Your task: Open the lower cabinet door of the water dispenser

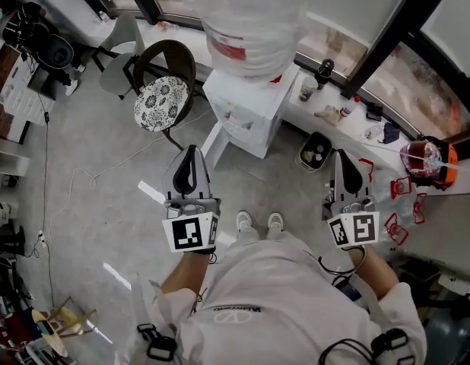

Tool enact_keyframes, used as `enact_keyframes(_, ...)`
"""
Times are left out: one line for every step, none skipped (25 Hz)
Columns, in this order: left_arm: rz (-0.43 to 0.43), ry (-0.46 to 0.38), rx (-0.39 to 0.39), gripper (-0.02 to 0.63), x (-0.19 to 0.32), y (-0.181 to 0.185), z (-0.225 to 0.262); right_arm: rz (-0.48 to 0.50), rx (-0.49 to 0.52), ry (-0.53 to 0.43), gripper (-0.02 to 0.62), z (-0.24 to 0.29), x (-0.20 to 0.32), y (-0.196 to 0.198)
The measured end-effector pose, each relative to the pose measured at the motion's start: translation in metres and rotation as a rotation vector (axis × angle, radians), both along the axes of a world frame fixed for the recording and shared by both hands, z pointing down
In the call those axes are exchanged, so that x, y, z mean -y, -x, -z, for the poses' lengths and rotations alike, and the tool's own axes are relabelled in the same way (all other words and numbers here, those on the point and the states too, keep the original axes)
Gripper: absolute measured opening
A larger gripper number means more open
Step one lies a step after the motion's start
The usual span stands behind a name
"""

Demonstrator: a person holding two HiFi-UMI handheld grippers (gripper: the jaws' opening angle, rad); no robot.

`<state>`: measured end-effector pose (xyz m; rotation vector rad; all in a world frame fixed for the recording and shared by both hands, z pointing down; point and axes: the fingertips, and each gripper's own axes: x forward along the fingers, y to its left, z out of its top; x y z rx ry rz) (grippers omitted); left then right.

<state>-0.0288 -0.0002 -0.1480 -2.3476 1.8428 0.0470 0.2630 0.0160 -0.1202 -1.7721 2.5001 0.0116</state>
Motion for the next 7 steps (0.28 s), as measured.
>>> enact_keyframes(-0.002,-0.001,-0.001,0.006,-0.0004,-0.0010,0.0001,0.000,0.000,-0.001,0.017,0.0001,-0.0004,-0.0001)
enact_keyframes(-0.003,-0.002,-0.001,0.006,-0.0007,-0.0018,0.0001,0.000,0.001,-0.002,0.017,0.0004,-0.0008,-0.0001)
enact_keyframes(-0.004,-0.001,-0.001,0.006,-0.0010,-0.0025,-0.0001,0.000,0.001,-0.004,0.017,0.0009,-0.0014,0.0000)
enact_keyframes(-0.005,-0.001,-0.001,0.006,-0.0013,-0.0033,-0.0001,0.000,0.001,-0.005,0.017,0.0015,-0.0023,0.0000)
enact_keyframes(-0.007,0.000,-0.002,0.006,-0.0017,-0.0040,0.0001,-0.001,0.000,-0.006,0.017,0.0020,-0.0034,0.0000)
enact_keyframes(-0.008,0.000,-0.002,0.006,-0.0020,-0.0046,0.0004,-0.001,0.000,-0.006,0.017,0.0025,-0.0044,0.0000)
enact_keyframes(-0.010,0.000,-0.003,0.006,-0.0024,-0.0052,0.0008,-0.001,0.000,-0.006,0.017,0.0030,-0.0055,0.0000)
